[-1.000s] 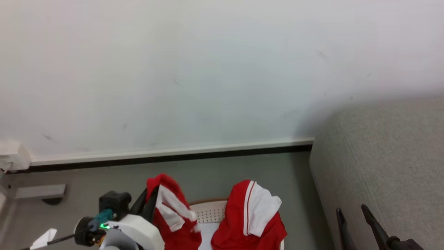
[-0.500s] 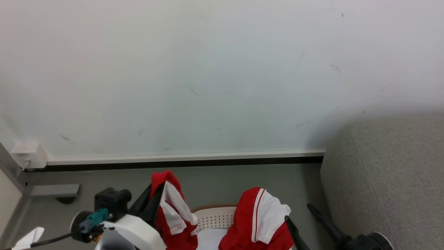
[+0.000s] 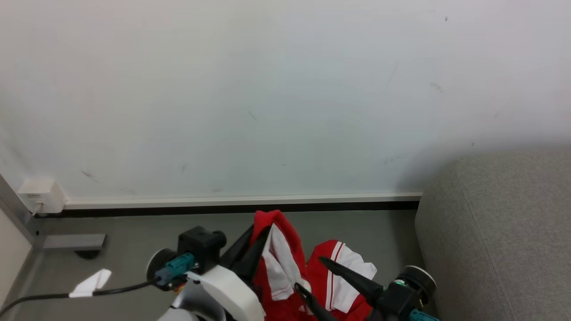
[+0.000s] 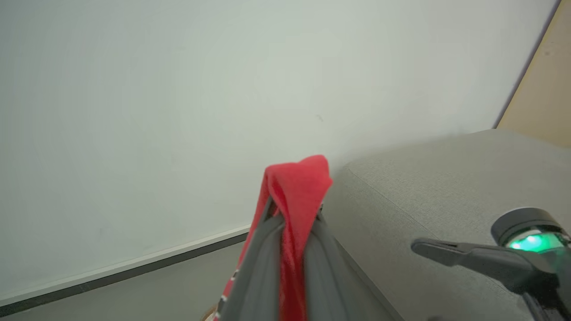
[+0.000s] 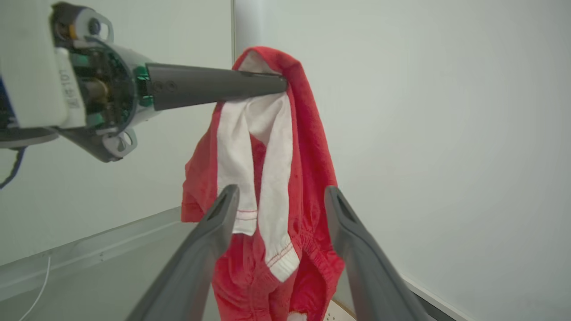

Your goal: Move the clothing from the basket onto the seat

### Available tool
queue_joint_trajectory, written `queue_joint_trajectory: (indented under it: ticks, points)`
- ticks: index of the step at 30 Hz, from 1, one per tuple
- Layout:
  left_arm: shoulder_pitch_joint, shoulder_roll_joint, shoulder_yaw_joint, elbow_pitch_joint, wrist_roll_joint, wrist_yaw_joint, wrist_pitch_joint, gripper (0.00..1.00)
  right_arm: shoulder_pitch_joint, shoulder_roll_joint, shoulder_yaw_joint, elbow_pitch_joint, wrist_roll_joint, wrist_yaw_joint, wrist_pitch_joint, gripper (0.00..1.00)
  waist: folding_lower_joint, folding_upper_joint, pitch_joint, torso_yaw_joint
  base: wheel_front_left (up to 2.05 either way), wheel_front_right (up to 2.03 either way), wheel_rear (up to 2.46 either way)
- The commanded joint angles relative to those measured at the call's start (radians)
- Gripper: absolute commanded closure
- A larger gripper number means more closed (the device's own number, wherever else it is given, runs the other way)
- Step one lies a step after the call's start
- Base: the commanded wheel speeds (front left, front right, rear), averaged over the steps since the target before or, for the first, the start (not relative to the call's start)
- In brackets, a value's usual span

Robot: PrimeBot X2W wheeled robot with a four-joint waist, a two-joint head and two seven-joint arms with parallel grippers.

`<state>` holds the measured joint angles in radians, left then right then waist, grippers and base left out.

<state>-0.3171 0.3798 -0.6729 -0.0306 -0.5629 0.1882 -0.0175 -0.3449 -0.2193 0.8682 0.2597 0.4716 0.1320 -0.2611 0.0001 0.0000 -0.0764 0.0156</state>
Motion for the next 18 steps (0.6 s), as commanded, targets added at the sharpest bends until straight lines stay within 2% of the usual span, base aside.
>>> queue_joint_trajectory:
  ticks: [1,5,13,14,15,16,18]
  points:
    - [-0.015,-0.012,-0.013,-0.006,0.014,-0.007,0.006,1.00,-0.034,0.004,0.023,0.014,0.011,-0.002,-0.003,0.00,-0.0001,0.0000,0.000,-0.001,0.00,0.00,0.00]
    - [-0.028,-0.042,-0.049,-0.019,0.020,-0.021,0.017,1.00,-0.085,0.021,0.059,0.062,-0.017,-0.002,-0.003,0.00,-0.0001,0.0000,-0.002,-0.005,0.00,0.00,0.00]
    - [-0.025,-0.069,-0.114,-0.079,0.025,-0.040,0.050,1.00,-0.108,0.077,0.041,0.168,-0.077,-0.002,-0.003,0.00,-0.0001,0.0000,-0.006,-0.006,0.00,0.00,0.00]
    - [-0.025,-0.069,-0.117,-0.084,0.026,-0.039,0.055,1.00,-0.108,0.083,0.036,0.181,-0.079,-0.002,-0.003,0.20,-0.0001,0.0000,-0.006,-0.006,0.00,0.00,0.00]
    - [-0.025,-0.068,-0.119,-0.087,0.026,-0.038,0.057,1.00,-0.109,0.088,0.026,0.190,-0.083,-0.002,-0.003,0.88,-0.0001,0.0000,-0.006,-0.006,0.00,0.00,0.00]
    - [-0.025,-0.068,-0.121,-0.090,0.025,-0.037,0.058,1.00,-0.109,0.093,0.023,0.198,-0.083,-0.002,-0.003,1.00,-0.0001,0.0000,-0.006,-0.007,0.00,0.00,0.00]
    - [-0.022,-0.064,-0.121,-0.089,0.023,-0.035,0.061,1.00,-0.108,0.099,0.012,0.202,-0.076,-0.002,-0.003,1.00,-0.0001,0.0000,-0.005,-0.010,0.00,0.00,0.00]
